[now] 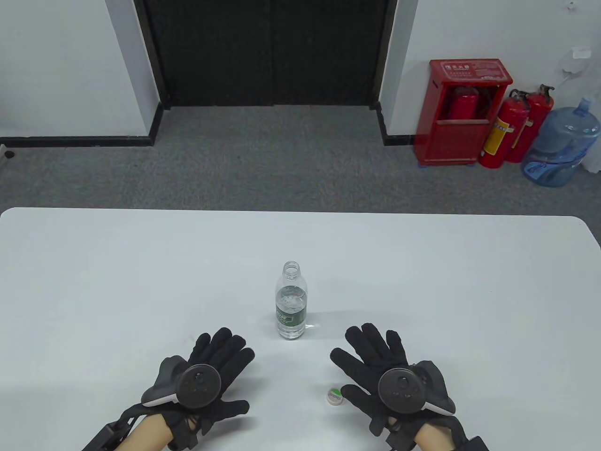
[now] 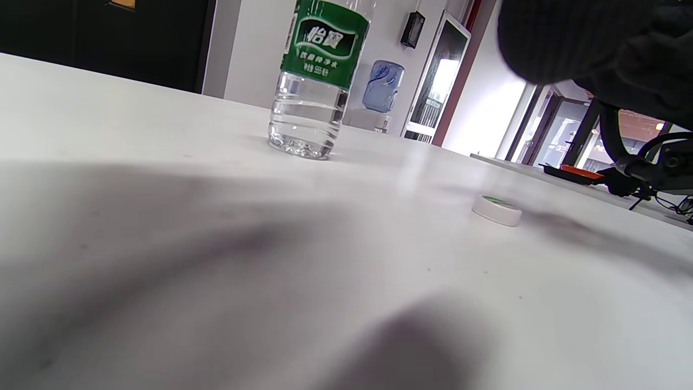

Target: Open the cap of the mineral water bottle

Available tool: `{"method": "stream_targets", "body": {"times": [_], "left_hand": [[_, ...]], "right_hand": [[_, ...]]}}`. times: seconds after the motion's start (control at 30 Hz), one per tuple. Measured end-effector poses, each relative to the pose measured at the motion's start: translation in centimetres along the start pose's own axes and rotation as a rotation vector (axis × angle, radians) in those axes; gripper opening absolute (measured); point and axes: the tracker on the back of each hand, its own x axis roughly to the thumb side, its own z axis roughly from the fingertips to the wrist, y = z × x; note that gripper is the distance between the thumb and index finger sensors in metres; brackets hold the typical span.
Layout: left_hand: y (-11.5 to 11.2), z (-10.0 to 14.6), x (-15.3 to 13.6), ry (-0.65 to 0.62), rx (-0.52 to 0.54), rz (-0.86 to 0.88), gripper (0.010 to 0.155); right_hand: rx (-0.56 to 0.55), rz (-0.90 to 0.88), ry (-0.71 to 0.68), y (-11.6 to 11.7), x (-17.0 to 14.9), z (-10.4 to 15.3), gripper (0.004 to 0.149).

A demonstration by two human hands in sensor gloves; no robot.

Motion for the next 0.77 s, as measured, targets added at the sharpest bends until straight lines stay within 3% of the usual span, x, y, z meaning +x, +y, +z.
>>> {"method": "stream_targets", "body": {"times": [0.77], "left_hand": [[-0.22, -0.14, -0.38, 0.007, -0.019, 0.043, 0.094]], "right_hand": [[0.046, -0.040, 0.013, 0.50, -0.44, -0.15, 0.069]]}}
